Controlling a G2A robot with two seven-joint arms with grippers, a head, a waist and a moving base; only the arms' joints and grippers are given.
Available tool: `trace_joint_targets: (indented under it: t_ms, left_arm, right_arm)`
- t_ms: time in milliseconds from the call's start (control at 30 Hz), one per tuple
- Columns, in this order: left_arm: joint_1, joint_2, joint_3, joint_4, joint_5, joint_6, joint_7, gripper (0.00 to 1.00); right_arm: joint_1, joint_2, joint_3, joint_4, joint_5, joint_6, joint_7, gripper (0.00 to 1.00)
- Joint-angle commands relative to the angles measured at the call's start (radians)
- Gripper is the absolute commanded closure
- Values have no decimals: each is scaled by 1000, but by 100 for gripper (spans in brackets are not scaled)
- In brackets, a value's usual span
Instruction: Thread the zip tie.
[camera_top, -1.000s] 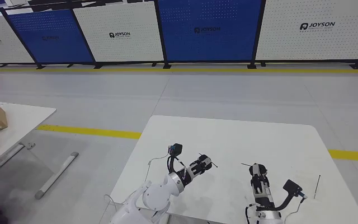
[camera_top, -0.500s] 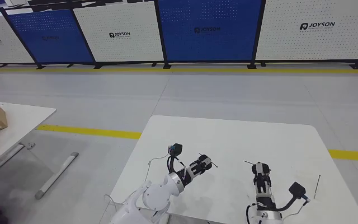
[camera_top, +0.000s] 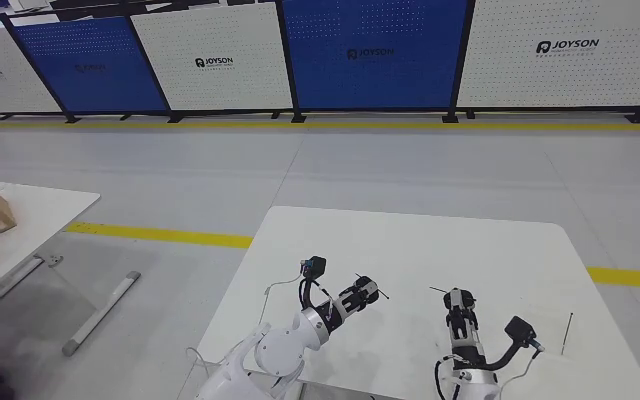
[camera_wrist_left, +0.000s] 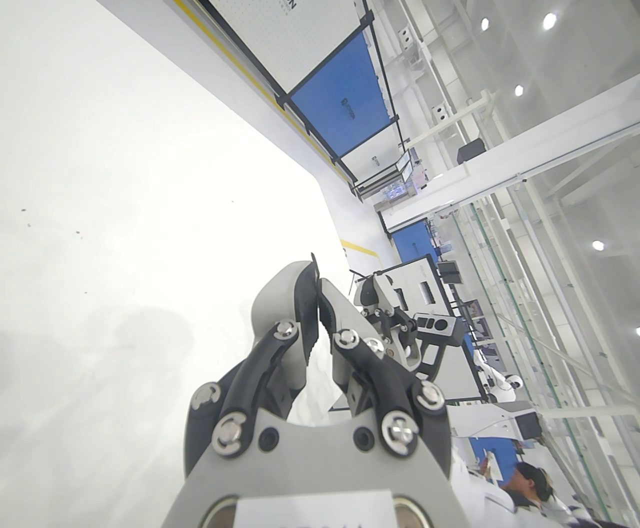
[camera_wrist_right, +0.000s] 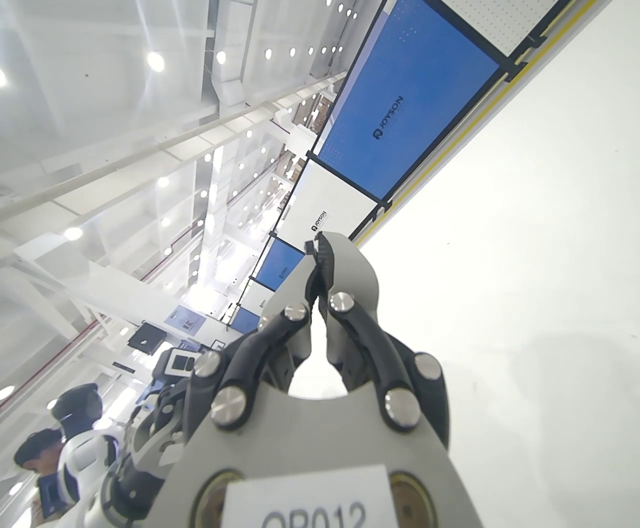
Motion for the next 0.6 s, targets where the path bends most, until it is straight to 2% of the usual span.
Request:
trace_joint_targets:
  t_ms: [0, 200, 367, 433, 567]
  left_arm:
    - [-8, -1, 10, -2, 13, 5, 5, 100]
    - [-36, -9, 50, 29, 29, 35, 20, 100]
    - [-37, -9, 51, 31, 26, 36, 20, 100]
    - [-37, -9, 51, 31, 26, 36, 20, 100]
    - [-37, -9, 51, 31, 26, 36, 20, 100]
  right_arm:
    - [0, 0, 0, 0, 0, 0, 0, 100]
    - [0, 0, 0, 0, 0, 0, 0, 100]
    - [0, 0, 0, 0, 0, 0, 0, 100]
    - [-3, -2, 4, 1, 6, -5, 29, 100]
    - [-29, 2, 42, 6, 84, -94, 180, 100]
